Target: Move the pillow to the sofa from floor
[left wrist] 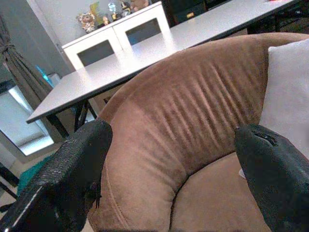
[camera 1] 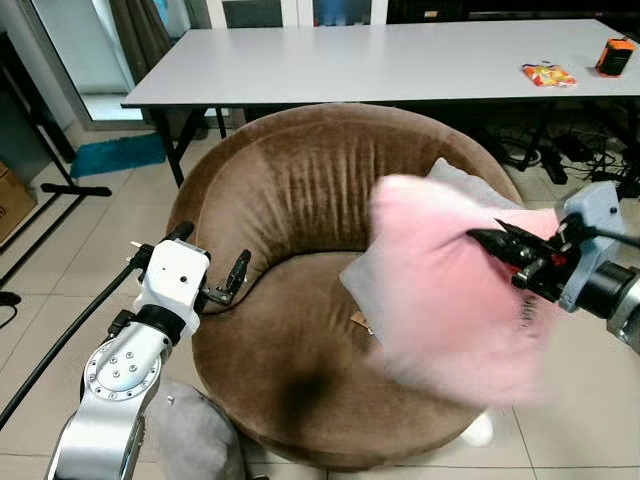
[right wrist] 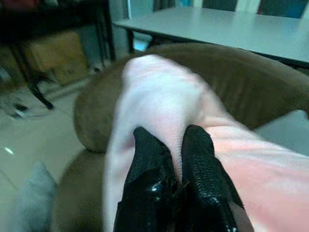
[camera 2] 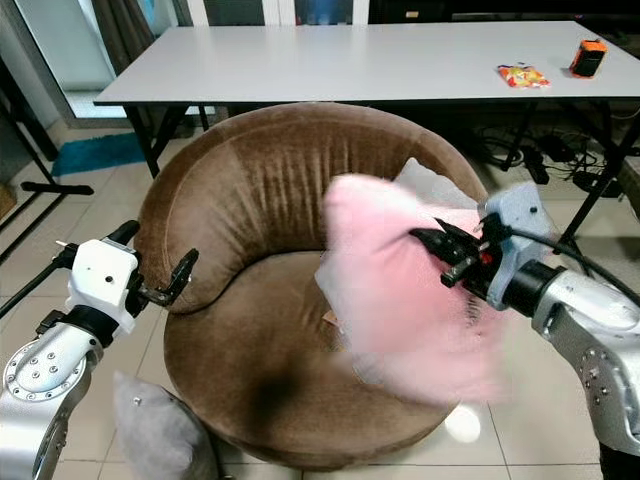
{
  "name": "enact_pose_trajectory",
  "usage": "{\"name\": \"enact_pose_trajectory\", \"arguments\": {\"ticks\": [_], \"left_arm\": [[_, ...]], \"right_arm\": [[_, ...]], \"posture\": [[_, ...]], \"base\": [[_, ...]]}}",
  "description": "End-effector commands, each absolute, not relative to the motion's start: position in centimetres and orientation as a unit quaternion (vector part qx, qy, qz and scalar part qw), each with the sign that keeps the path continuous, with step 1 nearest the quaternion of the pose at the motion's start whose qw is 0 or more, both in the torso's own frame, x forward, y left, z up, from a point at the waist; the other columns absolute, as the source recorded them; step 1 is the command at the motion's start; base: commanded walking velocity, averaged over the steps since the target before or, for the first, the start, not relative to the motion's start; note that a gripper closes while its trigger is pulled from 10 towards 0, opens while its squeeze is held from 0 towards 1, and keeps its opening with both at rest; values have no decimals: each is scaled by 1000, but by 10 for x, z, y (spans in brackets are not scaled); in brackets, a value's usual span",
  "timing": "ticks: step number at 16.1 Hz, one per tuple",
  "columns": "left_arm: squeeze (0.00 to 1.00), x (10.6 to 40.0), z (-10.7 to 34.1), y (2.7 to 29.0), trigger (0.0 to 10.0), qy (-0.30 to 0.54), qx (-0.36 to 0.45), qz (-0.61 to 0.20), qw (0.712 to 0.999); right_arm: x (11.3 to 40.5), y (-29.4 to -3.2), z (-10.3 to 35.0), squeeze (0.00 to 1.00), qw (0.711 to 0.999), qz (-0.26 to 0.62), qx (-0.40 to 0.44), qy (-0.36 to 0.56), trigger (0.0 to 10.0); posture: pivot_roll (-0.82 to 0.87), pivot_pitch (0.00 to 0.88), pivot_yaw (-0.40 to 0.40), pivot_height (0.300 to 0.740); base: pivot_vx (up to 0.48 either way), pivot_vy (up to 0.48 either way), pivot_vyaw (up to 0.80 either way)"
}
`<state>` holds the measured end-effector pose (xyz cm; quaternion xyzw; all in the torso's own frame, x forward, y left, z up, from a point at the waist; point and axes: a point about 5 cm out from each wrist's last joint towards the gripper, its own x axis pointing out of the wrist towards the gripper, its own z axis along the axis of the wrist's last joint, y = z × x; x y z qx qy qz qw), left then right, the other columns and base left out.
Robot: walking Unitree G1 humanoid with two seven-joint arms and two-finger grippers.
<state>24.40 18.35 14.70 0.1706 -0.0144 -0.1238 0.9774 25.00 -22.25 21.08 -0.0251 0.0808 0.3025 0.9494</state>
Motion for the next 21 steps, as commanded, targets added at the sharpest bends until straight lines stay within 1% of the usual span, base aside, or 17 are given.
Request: {"name": "enact_pose_trajectory", "arguments": {"ticks": [1, 3, 4, 5, 6, 7, 8, 10, 11, 13, 17, 18, 19, 21], "left_arm": [[0, 242, 149, 184, 10000, -15, 173, -127, 977], [0, 242, 149, 184, 10000, -15, 172, -129, 977], [0, 243, 149, 183, 10000, -15, 172, -131, 976], [0, 243, 149, 183, 10000, -15, 172, -133, 976], [0, 244, 149, 182, 10000, -16, 173, -135, 976], [0, 244, 149, 182, 10000, -17, 174, -135, 975], [0, 245, 150, 182, 10000, -18, 175, -136, 975], [0, 244, 150, 182, 10000, -17, 176, -135, 975], [0, 243, 149, 182, 10000, -15, 177, -136, 975], [0, 242, 146, 181, 10000, -8, 180, -139, 974], [0, 238, 141, 179, 10000, 7, 187, -145, 972], [0, 237, 141, 179, 10000, 9, 188, -145, 971], [0, 239, 140, 179, 10000, 7, 186, -144, 972], [0, 242, 142, 177, 10000, -1, 180, -139, 974]], "right_arm": [[249, -220, 228, 0, 948, 315, -19, 43, 10000], [250, -216, 227, 0, 946, 321, 10, 39, 10000], [257, -206, 216, 0, 954, 295, 32, 37, 10000], [261, -200, 209, 0, 960, 273, 41, 41, 10000], [269, -186, 193, 0, 972, 226, 44, 41, 10000], [271, -180, 188, 0, 974, 216, 47, 40, 10000], [272, -168, 180, 0, 978, 196, 57, 42, 10000], [272, -157, 179, 0, 979, 189, 61, 38, 10000], [273, -151, 180, 0, 979, 184, 80, 36, 10000], [276, -143, 179, 0, 979, 183, 81, 34, 10000], [278, -136, 179, 0, 978, 185, 94, 35, 10000], [278, -137, 178, 0, 979, 173, 98, 34, 10000], [276, -144, 175, 0, 984, 135, 112, 32, 10000], [270, -152, 166, 0, 989, 100, 108, 32, 10000]], "posture": [[-86, 0, 42, 740], [-87, 0, 41, 740], [-91, 0, 42, 740], [-91, 0, 42, 740], [-88, 0, 38, 740], [-88, 0, 38, 740], [-80, 0, 32, 740], [-79, 0, 31, 740], [-80, 0, 30, 740], [-77, 0, 27, 740], [-68, 0, 14, 740], [-67, 0, 10, 740], [-69, 0, 11, 740], [-73, 0, 15, 740]], "base": [[0, 0, 0], [0, 0, 0], [0, 0, 0], [0, 0, 0], [0, 0, 0], [0, 0, 0], [0, 0, 638], [0, 0, 591], [0, 0, 0], [0, 0, 0], [0, 0, 0], [0, 0, 0], [0, 0, 0], [0, 0, 0]]}}
